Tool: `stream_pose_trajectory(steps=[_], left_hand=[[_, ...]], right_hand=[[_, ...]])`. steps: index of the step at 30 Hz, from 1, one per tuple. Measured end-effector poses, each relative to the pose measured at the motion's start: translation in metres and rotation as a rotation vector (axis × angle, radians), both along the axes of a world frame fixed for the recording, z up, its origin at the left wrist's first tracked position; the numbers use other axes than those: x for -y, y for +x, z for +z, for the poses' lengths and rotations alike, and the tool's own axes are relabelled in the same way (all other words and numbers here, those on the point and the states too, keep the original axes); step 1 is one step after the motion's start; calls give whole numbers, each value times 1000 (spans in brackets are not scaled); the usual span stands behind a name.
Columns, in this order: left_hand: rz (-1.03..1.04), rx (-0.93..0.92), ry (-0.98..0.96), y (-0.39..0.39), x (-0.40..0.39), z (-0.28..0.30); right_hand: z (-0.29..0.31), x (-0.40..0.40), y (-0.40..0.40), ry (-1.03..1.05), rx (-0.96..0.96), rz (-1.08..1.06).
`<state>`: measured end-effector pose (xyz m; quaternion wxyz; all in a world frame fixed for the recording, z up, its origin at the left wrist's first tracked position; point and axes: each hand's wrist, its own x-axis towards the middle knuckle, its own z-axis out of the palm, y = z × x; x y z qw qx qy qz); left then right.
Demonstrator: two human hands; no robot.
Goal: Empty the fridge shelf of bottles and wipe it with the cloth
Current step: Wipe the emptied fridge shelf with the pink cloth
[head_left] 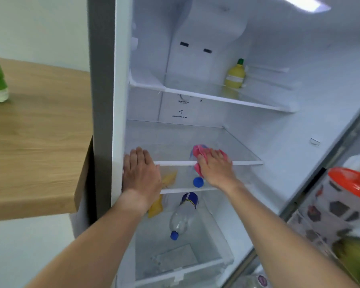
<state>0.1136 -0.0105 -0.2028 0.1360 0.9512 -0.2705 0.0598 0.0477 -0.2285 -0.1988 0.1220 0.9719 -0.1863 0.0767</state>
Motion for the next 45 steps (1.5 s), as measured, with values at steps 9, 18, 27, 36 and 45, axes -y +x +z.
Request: stream_pose_trajectory(steps=[9, 18, 27, 36, 45], left_hand=[[-123, -161, -90, -26, -19, 20], [-424, -240, -258, -71, -42, 37], [-555, -180, -496, -114, -60, 64], [-510, 8, -579, -113, -81, 121], [-531, 224, -626, -93, -130, 201]], right_hand=[[-9, -100, -9, 337, 297, 345], [2, -133, -60, 1185, 853, -167], [24, -182, -97, 1272, 1076, -165], [56, -231, -115, 1222, 1112, -256], [108, -246, -110, 1610, 1079, -27]])
